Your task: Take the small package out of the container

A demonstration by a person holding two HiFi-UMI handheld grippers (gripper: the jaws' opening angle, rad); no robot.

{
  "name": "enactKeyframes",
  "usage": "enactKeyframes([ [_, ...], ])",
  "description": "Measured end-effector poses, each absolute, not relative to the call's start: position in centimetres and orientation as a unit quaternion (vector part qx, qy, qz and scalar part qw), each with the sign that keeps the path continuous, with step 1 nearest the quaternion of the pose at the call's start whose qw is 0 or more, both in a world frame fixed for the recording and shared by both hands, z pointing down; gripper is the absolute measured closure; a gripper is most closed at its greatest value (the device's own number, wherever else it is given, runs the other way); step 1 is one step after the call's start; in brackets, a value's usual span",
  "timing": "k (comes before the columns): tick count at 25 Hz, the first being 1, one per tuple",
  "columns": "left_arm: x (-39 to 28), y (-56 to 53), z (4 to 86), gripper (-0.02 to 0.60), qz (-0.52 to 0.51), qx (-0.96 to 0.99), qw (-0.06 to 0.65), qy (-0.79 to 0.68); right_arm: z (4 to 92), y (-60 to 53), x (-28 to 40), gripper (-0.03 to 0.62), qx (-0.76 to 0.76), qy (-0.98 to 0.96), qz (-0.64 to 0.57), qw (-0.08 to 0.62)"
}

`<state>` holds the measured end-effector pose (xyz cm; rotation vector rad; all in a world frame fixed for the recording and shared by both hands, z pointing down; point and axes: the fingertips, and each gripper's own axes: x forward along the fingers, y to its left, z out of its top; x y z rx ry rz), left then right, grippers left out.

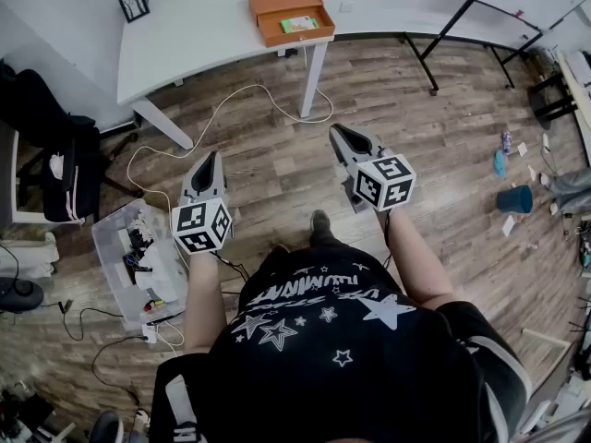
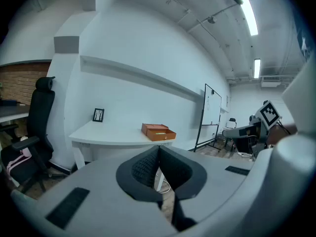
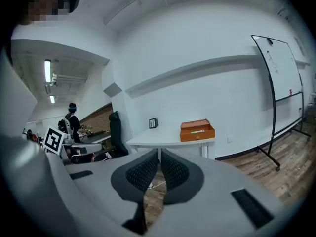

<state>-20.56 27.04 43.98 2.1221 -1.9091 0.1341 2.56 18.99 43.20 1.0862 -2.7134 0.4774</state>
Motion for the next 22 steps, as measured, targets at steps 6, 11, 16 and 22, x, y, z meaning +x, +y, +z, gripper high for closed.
enactKeyframes([
  [6,-21.9,27.9,44.2,0.563,0.047,0.733,0.147,-0.663,43.7,20.0,1.8,0.539,0.366,-0.91,0.169,0.094],
  [11,-22.0,29.6,44.0,0.563,0.049,0.74,0.146,-0.655,43.8,21.5,0.3,0.539,0.362,-0.912,0.164,0.098],
  [16,-21.6,31.4,44.6,0.563,0.037,0.75,0.166,-0.639,43.9,22.6,0.2,0.539,0.376,-0.907,0.175,0.072],
  [22,-21.6,30.5,44.8,0.562,0.037,0.749,0.163,-0.641,45.1,21.9,1.0,0.537,0.383,-0.902,0.187,0.072],
])
